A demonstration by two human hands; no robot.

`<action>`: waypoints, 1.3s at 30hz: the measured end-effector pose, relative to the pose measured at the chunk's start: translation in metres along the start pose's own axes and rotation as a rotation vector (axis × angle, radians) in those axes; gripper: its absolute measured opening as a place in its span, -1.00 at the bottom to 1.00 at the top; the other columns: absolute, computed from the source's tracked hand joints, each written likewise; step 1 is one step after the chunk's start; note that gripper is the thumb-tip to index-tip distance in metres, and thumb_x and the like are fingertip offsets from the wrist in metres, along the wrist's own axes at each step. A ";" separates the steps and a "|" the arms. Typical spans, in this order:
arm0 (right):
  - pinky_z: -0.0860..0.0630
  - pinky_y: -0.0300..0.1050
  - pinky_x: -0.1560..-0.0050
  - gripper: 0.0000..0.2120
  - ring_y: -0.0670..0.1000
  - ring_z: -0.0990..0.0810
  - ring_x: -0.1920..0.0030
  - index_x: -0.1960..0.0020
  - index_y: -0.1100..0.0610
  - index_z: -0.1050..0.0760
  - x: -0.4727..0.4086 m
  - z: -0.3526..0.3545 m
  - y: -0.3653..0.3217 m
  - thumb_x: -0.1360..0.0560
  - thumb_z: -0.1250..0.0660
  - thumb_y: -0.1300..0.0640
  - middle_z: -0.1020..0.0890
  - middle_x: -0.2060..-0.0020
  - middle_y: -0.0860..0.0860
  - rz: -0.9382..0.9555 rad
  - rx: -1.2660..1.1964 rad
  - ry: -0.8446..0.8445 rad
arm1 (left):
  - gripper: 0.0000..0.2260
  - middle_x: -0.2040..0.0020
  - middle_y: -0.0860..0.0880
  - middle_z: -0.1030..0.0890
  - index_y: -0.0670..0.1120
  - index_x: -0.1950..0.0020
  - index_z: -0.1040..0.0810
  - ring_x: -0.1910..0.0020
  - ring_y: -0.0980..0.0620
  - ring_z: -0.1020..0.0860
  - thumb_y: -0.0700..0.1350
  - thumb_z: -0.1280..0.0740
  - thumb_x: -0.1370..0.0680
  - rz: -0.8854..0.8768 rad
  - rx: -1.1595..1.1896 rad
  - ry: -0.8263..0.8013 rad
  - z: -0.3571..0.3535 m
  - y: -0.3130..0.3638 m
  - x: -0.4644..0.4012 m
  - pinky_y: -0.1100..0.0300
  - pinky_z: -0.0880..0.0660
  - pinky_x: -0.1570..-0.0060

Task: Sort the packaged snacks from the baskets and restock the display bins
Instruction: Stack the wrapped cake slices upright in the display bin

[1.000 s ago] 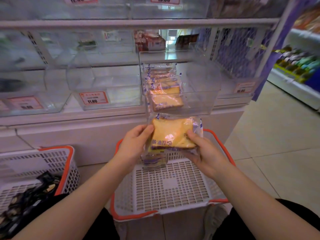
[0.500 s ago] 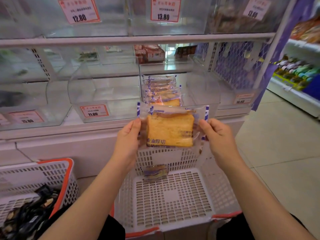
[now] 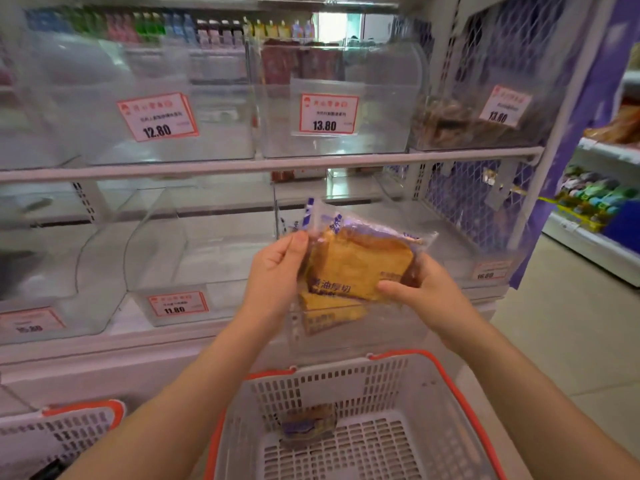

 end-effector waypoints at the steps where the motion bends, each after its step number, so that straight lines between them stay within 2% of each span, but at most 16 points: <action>1: -0.59 -0.16 0.15 -0.56 -0.10 -0.63 0.18 -0.13 0.02 -0.44 -0.006 0.006 -0.004 -0.38 -0.39 0.43 -0.65 0.13 0.06 0.010 -0.016 0.011 | -0.72 0.18 0.09 -0.69 0.16 0.13 -0.68 0.18 0.10 -0.58 -0.05 -0.19 -0.58 -0.001 -0.049 -0.031 -0.003 0.000 -0.006 0.23 -0.51 0.15; 3: -0.49 -0.41 0.27 -0.63 -0.27 -0.57 0.31 -0.05 0.03 -0.46 -0.015 0.024 -0.013 -0.39 -0.39 0.41 -0.60 0.22 -0.03 0.033 0.079 0.050 | -0.77 0.12 0.13 -0.68 0.16 0.02 -0.64 0.13 0.13 -0.60 -0.05 -0.19 -0.59 -0.052 -0.208 -0.077 -0.005 0.003 -0.019 0.18 -0.49 0.06; 5: -0.44 -0.49 0.31 -0.66 -0.33 -0.55 0.34 0.02 -0.01 -0.45 -0.022 0.040 -0.022 -0.40 -0.40 0.39 -0.58 0.24 -0.10 0.057 0.238 0.038 | -0.78 0.05 0.15 -0.64 0.11 -0.21 -0.48 0.07 0.17 -0.61 -0.02 -0.16 -0.60 -0.124 -0.444 -0.101 -0.001 0.005 -0.035 0.23 -0.50 0.05; 7: -0.41 -0.51 0.27 -0.66 -0.30 -0.56 0.26 -0.02 0.00 -0.43 -0.028 0.046 -0.027 -0.41 -0.41 0.35 -0.57 0.18 -0.15 0.075 0.482 -0.031 | -0.71 -0.01 0.06 -0.61 -0.01 -0.31 -0.41 0.02 0.08 -0.60 -0.03 -0.17 -0.60 -0.227 -0.801 -0.152 0.001 0.005 -0.054 0.22 -0.47 0.06; 8: -0.40 -0.46 0.22 -0.66 -0.24 -0.56 0.20 -0.06 0.01 -0.41 -0.031 0.045 -0.025 -0.41 -0.43 0.30 -0.57 0.16 -0.13 0.075 0.657 -0.082 | -0.72 -0.04 0.02 -0.62 -0.04 -0.29 -0.45 -0.01 0.02 -0.58 -0.05 -0.19 -0.60 -0.281 -1.018 -0.223 -0.003 0.002 -0.063 0.17 -0.46 0.03; 10: -0.44 -0.20 0.05 -0.65 -0.05 -0.54 0.07 -0.13 0.07 -0.42 -0.036 0.038 -0.010 -0.40 -0.45 0.20 -0.57 0.08 -0.05 0.042 0.903 -0.211 | -0.77 -0.10 -0.01 -0.61 -0.03 -0.21 -0.54 -0.07 -0.02 -0.56 -0.07 -0.20 -0.60 -0.285 -1.357 -0.489 -0.016 -0.019 -0.078 0.10 -0.48 -0.05; 12: -0.45 -0.08 -0.03 -0.64 0.00 -0.53 0.02 -0.14 0.14 -0.44 -0.039 0.026 0.011 -0.39 -0.46 0.16 -0.57 0.04 -0.01 -0.037 0.934 -0.313 | -0.77 -0.11 0.00 -0.61 0.01 -0.18 -0.56 -0.06 -0.01 -0.55 -0.04 -0.20 -0.59 -0.160 -1.535 -0.778 -0.029 -0.046 -0.083 0.03 -0.49 -0.09; 14: -0.46 -0.03 -0.07 -0.61 0.04 -0.53 0.00 -0.16 0.18 -0.44 -0.042 0.014 0.028 -0.39 -0.46 0.18 -0.57 0.01 0.05 -0.101 0.878 -0.350 | -0.73 -0.12 -0.01 -0.60 0.01 -0.21 -0.53 -0.07 -0.03 -0.54 0.04 -0.21 -0.58 -0.070 -1.653 -0.969 -0.040 -0.066 -0.086 0.03 -0.49 -0.08; 18: -0.45 -0.09 -0.06 -0.64 0.04 -0.52 0.00 -0.15 0.19 -0.44 -0.051 0.006 0.050 -0.39 -0.44 0.24 -0.56 0.02 0.07 -0.222 0.778 -0.373 | -0.67 -0.06 -0.08 -0.59 -0.09 -0.14 -0.52 -0.01 -0.09 -0.53 0.12 -0.27 -0.53 -0.011 -1.675 -1.043 -0.060 -0.090 -0.093 0.09 -0.43 0.06; 22: -0.43 -0.17 0.25 -0.77 0.00 -0.50 0.22 0.03 0.08 -0.40 -0.056 0.006 0.067 -0.40 -0.42 0.18 -0.55 0.18 0.04 -0.400 0.843 -0.418 | -0.72 0.02 -0.11 -0.58 -0.17 0.00 -0.51 0.09 -0.09 -0.51 0.04 -0.31 -0.52 0.020 -1.593 -1.020 -0.069 -0.105 -0.091 0.10 -0.42 0.14; 25: -0.44 -0.10 0.28 -0.66 0.09 -0.50 0.21 -0.14 0.18 -0.39 -0.057 0.002 0.079 -0.43 -0.40 0.15 -0.58 0.08 0.20 -0.541 0.938 -0.461 | -0.80 0.21 0.00 -0.50 -0.07 0.15 -0.45 0.18 -0.03 -0.45 0.03 -0.38 -0.47 -0.026 -1.517 -0.943 -0.068 -0.098 -0.096 0.15 -0.40 0.20; 27: -0.44 -0.14 0.35 -0.65 0.07 -0.49 0.30 -0.17 0.24 -0.44 -0.059 -0.005 0.085 -0.43 -0.40 0.18 -0.57 0.13 0.20 -0.609 0.892 -0.490 | -0.81 0.32 0.07 -0.45 -0.03 0.21 -0.44 0.21 0.00 -0.45 0.01 -0.39 -0.46 -0.056 -1.467 -0.892 -0.065 -0.088 -0.100 0.17 -0.37 0.24; 30: -0.42 -0.24 0.46 -0.91 -0.05 -0.45 0.50 0.13 0.23 -0.50 -0.064 -0.022 0.089 -0.43 -0.39 0.23 -0.53 0.36 0.13 -0.649 0.835 -0.519 | -0.76 0.34 0.09 -0.41 0.00 0.29 -0.35 0.23 0.00 -0.45 0.01 -0.36 -0.48 -0.132 -1.443 -0.863 -0.063 -0.075 -0.102 0.14 -0.38 0.25; 34: -0.56 -0.17 0.36 -0.79 -0.05 -0.51 0.44 0.30 0.18 -0.44 -0.064 -0.053 0.099 -0.41 -0.39 0.39 -0.52 0.45 0.05 -0.727 0.390 -0.447 | -0.73 0.20 0.00 -0.49 -0.02 0.18 -0.35 0.17 -0.03 -0.46 0.15 -0.24 -0.53 -0.160 -1.446 -0.893 -0.059 -0.063 -0.091 0.08 -0.45 0.16; 37: -0.61 -0.07 0.22 -0.82 -0.01 -0.56 0.40 0.30 0.22 -0.47 -0.065 -0.047 0.102 -0.42 -0.39 0.40 -0.57 0.46 0.07 -0.729 0.233 -0.393 | -0.51 0.13 0.05 -0.47 0.02 0.05 -0.35 0.18 0.00 -0.45 0.38 -0.32 -0.33 -0.109 -1.531 -0.935 -0.053 -0.066 -0.075 0.14 -0.37 0.24; 39: -0.61 -0.04 0.19 -0.85 0.03 -0.56 0.34 0.26 0.24 -0.45 -0.065 -0.036 0.101 -0.42 -0.41 0.35 -0.56 0.39 0.11 -0.728 0.233 -0.352 | -0.33 -0.08 0.02 -0.52 -0.03 -0.18 -0.32 0.03 -0.05 -0.53 0.34 -0.41 -0.27 -0.143 -1.692 -0.955 -0.050 -0.072 -0.066 0.14 -0.38 0.24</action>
Point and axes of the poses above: each hand's wrist, its own x-axis away from the middle knuckle, its own z-axis out of the back of the hand, y = z × x, the point moved 8 cm from there along -x, towards the middle knuckle
